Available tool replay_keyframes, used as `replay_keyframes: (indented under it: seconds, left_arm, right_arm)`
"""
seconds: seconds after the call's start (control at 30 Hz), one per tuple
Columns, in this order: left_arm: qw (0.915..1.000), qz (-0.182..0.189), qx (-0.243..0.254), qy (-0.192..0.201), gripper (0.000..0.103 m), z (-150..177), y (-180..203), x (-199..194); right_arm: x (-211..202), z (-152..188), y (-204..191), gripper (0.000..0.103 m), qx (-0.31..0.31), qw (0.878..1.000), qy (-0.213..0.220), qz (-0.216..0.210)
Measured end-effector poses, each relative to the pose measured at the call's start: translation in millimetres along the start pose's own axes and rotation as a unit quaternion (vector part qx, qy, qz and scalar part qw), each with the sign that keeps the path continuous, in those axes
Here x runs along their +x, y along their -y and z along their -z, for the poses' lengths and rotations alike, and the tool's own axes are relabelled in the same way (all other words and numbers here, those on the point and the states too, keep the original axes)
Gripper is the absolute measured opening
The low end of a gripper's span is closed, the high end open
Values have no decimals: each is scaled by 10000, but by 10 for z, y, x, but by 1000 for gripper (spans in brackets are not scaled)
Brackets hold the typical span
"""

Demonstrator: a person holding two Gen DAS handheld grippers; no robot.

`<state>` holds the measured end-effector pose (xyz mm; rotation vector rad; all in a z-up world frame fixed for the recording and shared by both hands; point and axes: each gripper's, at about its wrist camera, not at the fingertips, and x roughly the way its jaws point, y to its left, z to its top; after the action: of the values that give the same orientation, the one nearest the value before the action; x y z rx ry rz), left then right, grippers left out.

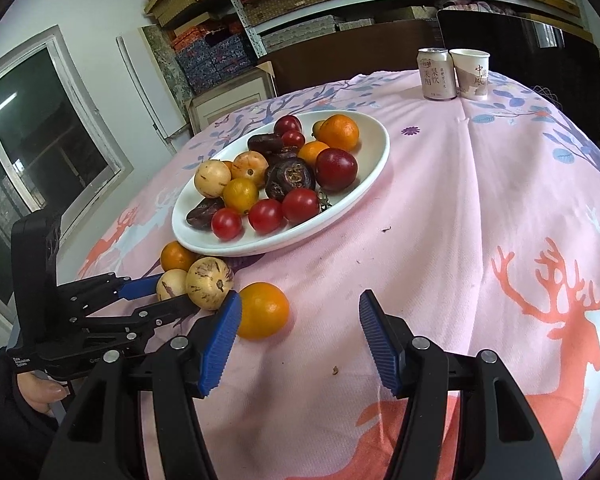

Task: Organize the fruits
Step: 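Grasp a pale yellow fruit with the left tool while the right tool grasps a yellow-orange fruit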

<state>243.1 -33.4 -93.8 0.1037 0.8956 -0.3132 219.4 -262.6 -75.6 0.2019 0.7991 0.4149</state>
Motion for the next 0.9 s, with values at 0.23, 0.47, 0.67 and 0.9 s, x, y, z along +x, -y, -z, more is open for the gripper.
replay_keyframes:
  seconds: [0.23, 0.47, 0.67, 0.9]
  left_arm:
    - [9967, 381, -480, 541, 44, 23, -180, -265]
    - [9984, 270, -498, 67, 45, 16, -188, -90]
    - [9989, 148, -419, -133, 52, 25, -160, 12]
    - [9994, 130, -296, -136, 39, 39, -119, 3]
  right_arm:
    - [1, 20, -207, 62, -548, 9982, -11, 250]
    - [98, 29, -309, 62, -778, 9955, -252, 483]
    - [105, 34, -288, 62, -694, 9963, -271, 437]
    - [99, 32, -305, 62, -725, 9961, -241, 447]
